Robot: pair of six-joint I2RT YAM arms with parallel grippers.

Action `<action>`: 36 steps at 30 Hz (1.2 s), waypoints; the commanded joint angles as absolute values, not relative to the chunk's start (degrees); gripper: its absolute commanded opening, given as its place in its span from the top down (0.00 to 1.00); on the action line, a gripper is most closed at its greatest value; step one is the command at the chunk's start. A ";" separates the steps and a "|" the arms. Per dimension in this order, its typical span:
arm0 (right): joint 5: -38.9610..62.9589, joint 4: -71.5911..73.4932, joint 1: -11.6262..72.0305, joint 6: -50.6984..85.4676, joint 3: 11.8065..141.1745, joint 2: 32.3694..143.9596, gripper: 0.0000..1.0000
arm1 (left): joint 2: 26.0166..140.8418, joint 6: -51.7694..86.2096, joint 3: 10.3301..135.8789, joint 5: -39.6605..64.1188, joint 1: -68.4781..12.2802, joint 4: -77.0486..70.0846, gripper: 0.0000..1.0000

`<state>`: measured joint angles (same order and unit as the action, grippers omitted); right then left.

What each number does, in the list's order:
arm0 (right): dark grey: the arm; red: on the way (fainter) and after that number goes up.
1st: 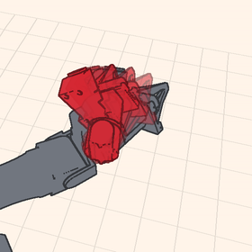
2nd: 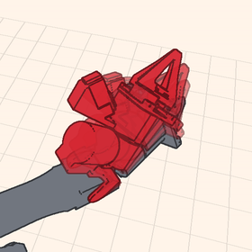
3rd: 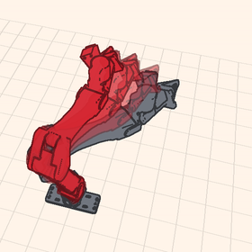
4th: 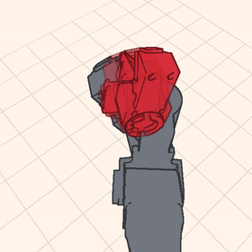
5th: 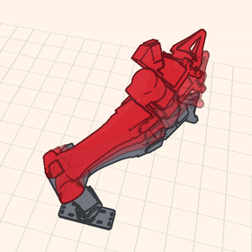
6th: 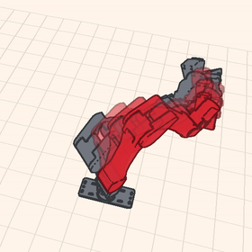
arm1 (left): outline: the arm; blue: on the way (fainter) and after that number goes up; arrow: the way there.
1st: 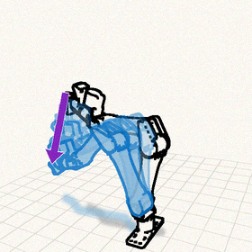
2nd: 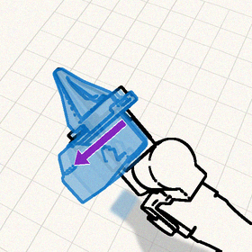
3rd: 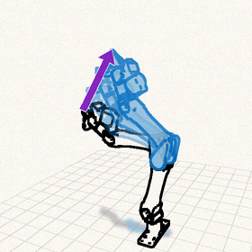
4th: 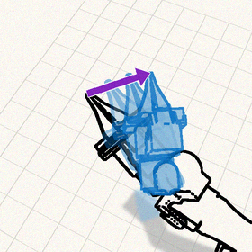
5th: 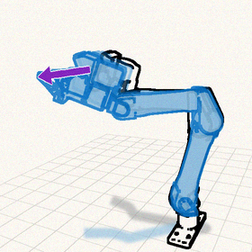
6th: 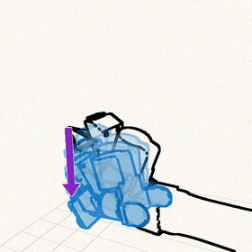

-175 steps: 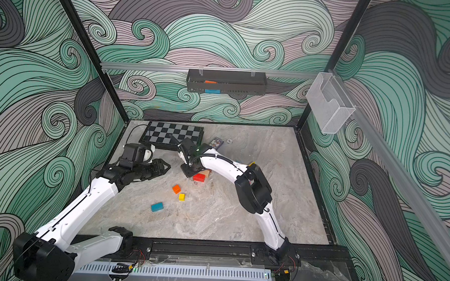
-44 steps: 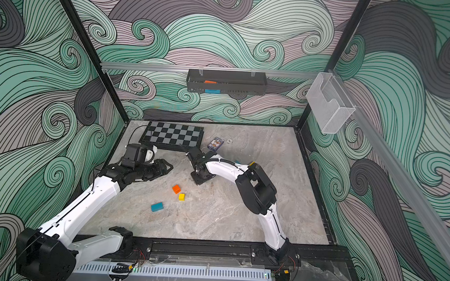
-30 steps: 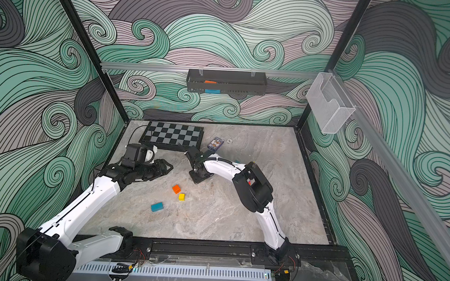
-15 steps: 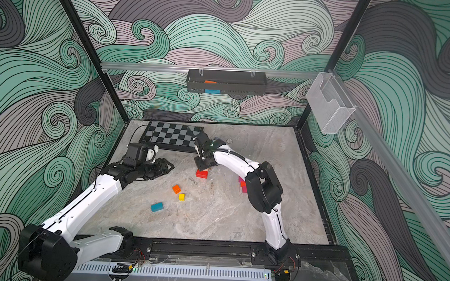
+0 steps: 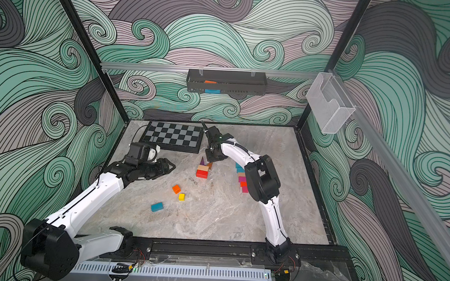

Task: Assemble a carrot with building blocks
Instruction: Adjust the building block at the center of the board.

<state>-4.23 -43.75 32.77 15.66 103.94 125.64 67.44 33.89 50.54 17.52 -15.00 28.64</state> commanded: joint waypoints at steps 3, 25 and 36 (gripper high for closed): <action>-3.66 -44.68 33.05 16.26 103.03 124.65 0.65 | 69.57 32.94 51.06 19.98 -14.76 26.53 0.44; -2.12 -45.02 32.91 16.00 90.86 109.51 0.60 | 99.35 32.37 60.88 17.16 -20.08 15.28 0.64; -2.64 -45.04 32.76 15.29 88.86 106.66 0.60 | 106.25 30.93 65.77 14.26 -22.10 15.62 0.64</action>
<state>-2.85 -44.45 32.91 15.59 89.49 108.79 104.99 32.42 63.33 15.81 -21.54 15.57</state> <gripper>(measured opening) 0.402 0.358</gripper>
